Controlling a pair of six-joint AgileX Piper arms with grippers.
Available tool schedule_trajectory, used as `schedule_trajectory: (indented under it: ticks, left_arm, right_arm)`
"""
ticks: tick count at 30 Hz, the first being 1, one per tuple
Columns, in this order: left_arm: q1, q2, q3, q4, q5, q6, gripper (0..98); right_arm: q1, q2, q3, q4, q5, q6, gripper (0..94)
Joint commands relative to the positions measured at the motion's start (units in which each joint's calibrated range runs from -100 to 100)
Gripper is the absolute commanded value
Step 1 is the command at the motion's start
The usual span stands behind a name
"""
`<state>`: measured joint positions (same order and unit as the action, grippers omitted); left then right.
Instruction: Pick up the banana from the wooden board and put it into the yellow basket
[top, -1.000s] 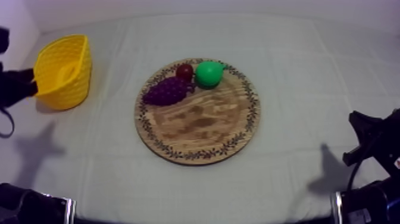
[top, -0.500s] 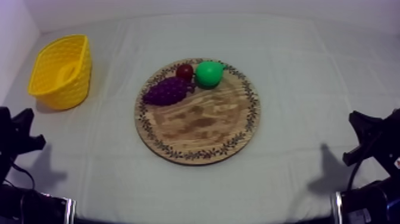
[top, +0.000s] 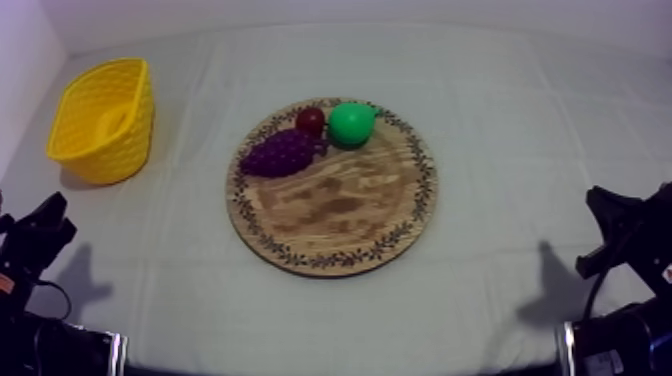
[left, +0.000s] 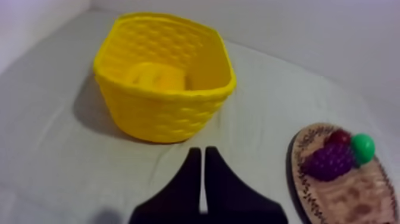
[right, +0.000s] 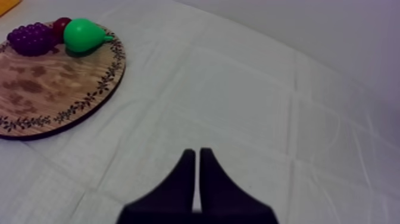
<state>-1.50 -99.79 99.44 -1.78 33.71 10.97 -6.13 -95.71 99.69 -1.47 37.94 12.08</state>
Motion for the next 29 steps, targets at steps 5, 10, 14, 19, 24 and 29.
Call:
schedule_trajectory:
  ticks: [5, 10, 14, 19, 24, 29]
  left_arm:
    - [0.02, -0.04, 0.11, -0.04, -0.21, 0.16, 0.2]
    - [0.02, -0.04, 0.11, -0.05, -0.24, 0.07, 0.2]
    - [0.02, -0.04, 0.12, -0.05, -0.24, 0.05, 0.2]
    - [0.02, -0.04, 0.12, -0.08, -0.24, 0.07, 0.2]
    - [0.02, -0.04, 0.12, -0.09, -0.24, 0.06, 0.2]
    - [0.02, -0.04, 0.12, -0.10, -0.24, 0.07, 0.2]
  right_arm:
    - [0.00, -0.04, -0.03, -0.02, 0.04, 0.00, 0.5]
    - [0.00, -0.04, -0.03, -0.02, 0.04, 0.00, 0.5]
    - [0.00, -0.04, -0.03, -0.02, 0.04, 0.00, 0.5]
    - [0.00, -0.04, -0.03, -0.02, 0.04, 0.00, 0.5]
    - [0.00, -0.04, -0.03, -0.02, 0.04, 0.00, 0.5]
    - [0.00, -0.04, -0.03, -0.02, 0.04, 0.00, 0.5]
